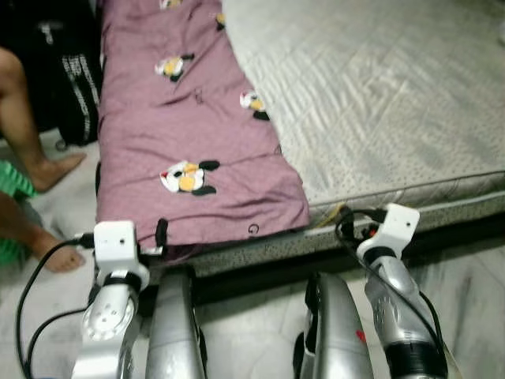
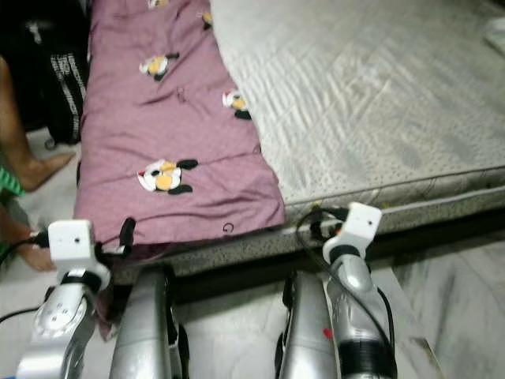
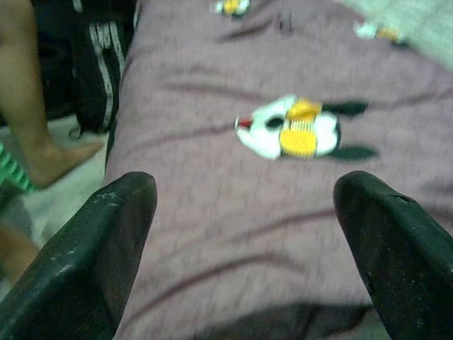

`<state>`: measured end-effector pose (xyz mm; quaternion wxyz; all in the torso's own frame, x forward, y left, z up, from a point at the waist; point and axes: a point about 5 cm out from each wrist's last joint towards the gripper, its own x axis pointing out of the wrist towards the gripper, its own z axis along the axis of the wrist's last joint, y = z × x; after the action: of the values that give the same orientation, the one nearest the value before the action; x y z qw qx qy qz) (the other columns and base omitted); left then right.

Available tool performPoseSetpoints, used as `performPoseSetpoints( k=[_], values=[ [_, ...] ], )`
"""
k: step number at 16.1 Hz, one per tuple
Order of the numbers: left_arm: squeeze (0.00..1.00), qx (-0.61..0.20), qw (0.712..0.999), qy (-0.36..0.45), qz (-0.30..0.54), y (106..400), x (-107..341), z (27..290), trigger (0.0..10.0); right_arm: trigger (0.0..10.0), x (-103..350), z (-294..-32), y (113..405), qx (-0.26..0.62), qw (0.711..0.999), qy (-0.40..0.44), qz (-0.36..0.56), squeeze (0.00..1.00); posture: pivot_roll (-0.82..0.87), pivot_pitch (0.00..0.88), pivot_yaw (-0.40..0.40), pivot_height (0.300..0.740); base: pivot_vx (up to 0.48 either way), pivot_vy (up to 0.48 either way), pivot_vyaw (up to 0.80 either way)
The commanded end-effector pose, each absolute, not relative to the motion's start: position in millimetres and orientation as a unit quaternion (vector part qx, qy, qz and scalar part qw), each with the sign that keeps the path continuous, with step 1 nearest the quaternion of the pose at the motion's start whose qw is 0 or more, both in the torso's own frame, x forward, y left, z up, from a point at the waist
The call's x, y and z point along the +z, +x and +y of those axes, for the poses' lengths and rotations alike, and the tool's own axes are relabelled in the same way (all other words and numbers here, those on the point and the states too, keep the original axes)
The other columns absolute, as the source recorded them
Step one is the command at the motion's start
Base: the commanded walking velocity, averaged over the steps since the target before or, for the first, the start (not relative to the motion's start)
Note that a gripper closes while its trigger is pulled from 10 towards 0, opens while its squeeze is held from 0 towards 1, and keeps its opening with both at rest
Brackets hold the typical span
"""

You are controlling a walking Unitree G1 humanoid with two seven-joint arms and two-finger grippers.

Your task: Clean up the room

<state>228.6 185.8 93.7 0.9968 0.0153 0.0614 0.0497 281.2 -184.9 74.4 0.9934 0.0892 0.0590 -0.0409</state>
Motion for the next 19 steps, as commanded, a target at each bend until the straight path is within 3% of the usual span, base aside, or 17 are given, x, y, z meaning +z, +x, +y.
performPoseSetpoints(
  k=[1, 5, 8, 19],
  values=[
    [0.00, 0.056, 0.996, 0.014, 0.063, 229, 89, 190, 10.0, 10.0, 86, -173, 281, -0.005, 0.997, 0.065, 0.029, 0.00, 0.00, 0.000, 0.027, 0.532, 0.000, 0.000, 0.00],
    [0.00, 0.046, 0.998, 0.017, 0.045, 251, 89, 189, 10.0, 10.0, 108, -160, 279, 0.025, 0.998, 0.064, -0.017, 0.00, -0.02, 0.000, 0.042, 0.532, 0.000, 0.000, 0.00],
    [0.00, 0.040, 0.998, 0.014, 0.040, 257, 88, 187, 10.0, 10.0, 122, -155, 286, 0.036, 0.996, 0.069, -0.041, 0.00, -0.03, 0.000, 0.043, 0.557, 0.000, 0.000, 0.00],
    [0.00, 0.036, 0.999, 0.027, 0.020, 268, 87, 185, 10.0, 10.0, 131, -153, 301, 0.039, 0.996, 0.066, -0.050, 0.00, -0.03, 0.000, 0.049, 0.682, 0.000, 0.000, 0.00]
  ],
)
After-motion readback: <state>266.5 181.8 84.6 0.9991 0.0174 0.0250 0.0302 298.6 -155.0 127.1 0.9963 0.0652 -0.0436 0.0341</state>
